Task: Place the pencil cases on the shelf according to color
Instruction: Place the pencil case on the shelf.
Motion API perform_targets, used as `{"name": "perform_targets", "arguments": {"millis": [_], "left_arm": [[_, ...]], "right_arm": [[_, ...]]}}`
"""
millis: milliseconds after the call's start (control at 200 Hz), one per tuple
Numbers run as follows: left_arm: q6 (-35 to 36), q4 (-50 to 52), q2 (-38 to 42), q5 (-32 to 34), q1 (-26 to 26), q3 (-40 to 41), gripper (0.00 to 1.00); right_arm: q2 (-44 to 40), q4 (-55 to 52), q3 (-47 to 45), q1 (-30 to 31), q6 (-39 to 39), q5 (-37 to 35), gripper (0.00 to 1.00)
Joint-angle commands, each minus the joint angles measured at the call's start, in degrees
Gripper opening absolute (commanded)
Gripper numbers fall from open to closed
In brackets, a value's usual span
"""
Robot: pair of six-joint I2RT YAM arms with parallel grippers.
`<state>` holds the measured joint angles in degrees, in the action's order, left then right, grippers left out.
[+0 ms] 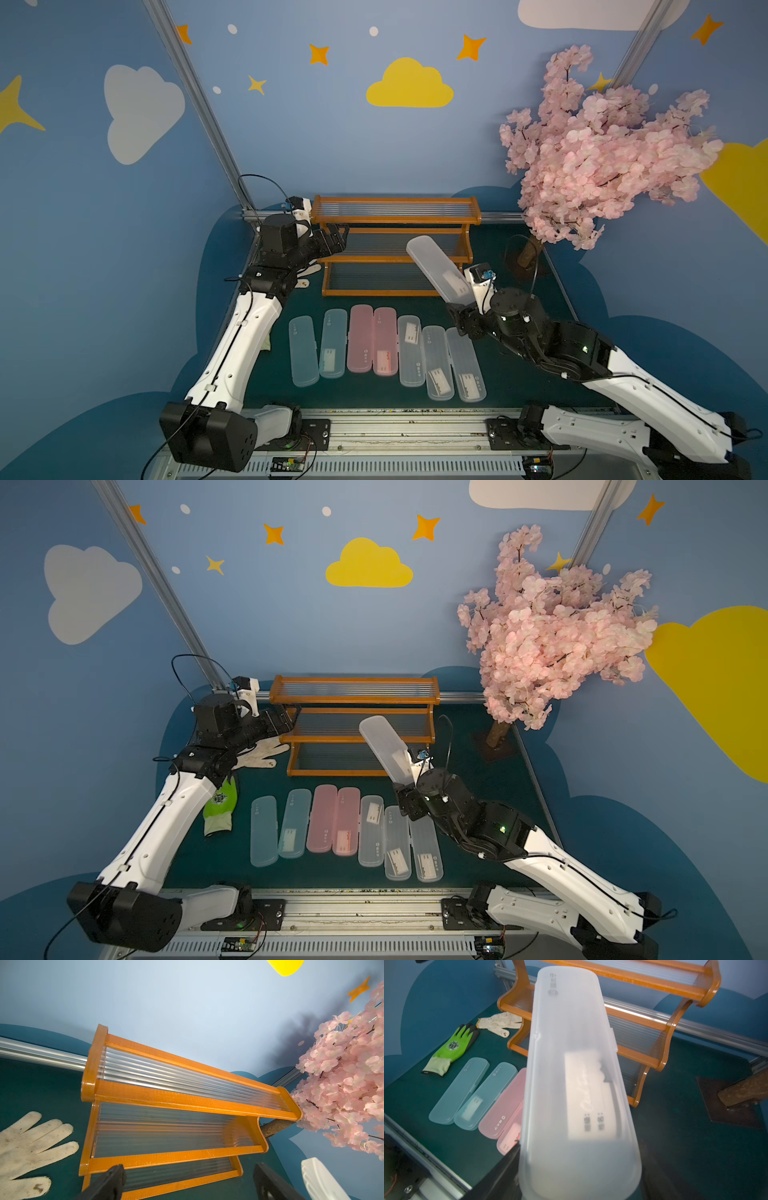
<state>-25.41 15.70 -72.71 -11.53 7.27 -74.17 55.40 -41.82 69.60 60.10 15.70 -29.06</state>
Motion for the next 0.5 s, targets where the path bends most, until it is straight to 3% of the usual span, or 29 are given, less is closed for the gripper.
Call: {"name": "perform_targets", "arguments": {"millis": [0,115,325,491], "left_arm": [[0.94,-0.43,-1.87,-0.70,0.25,-2.60,1.00],[1.79,-0.67,-3.47,-1.43,0.72,-2.92,1.00],[3.50,-0.94,-4.17,-3.78,1.69,-0.57,1.00],[2.73,-1.64,-3.59,-3.70,1.77,1.69,1.00]], "right_arm": [[2.74,5.62,4.68,-1.25,-3.25,-5.09,0.56],[6.15,5.72,8.59,-5.91,-3.76,-3.55,0.56],[12.61,5.74,14.99,-18.63,0.71,8.18,0.57],[19.47,4.78,20.14,-23.02,2.84,11.31,0.57]]}}
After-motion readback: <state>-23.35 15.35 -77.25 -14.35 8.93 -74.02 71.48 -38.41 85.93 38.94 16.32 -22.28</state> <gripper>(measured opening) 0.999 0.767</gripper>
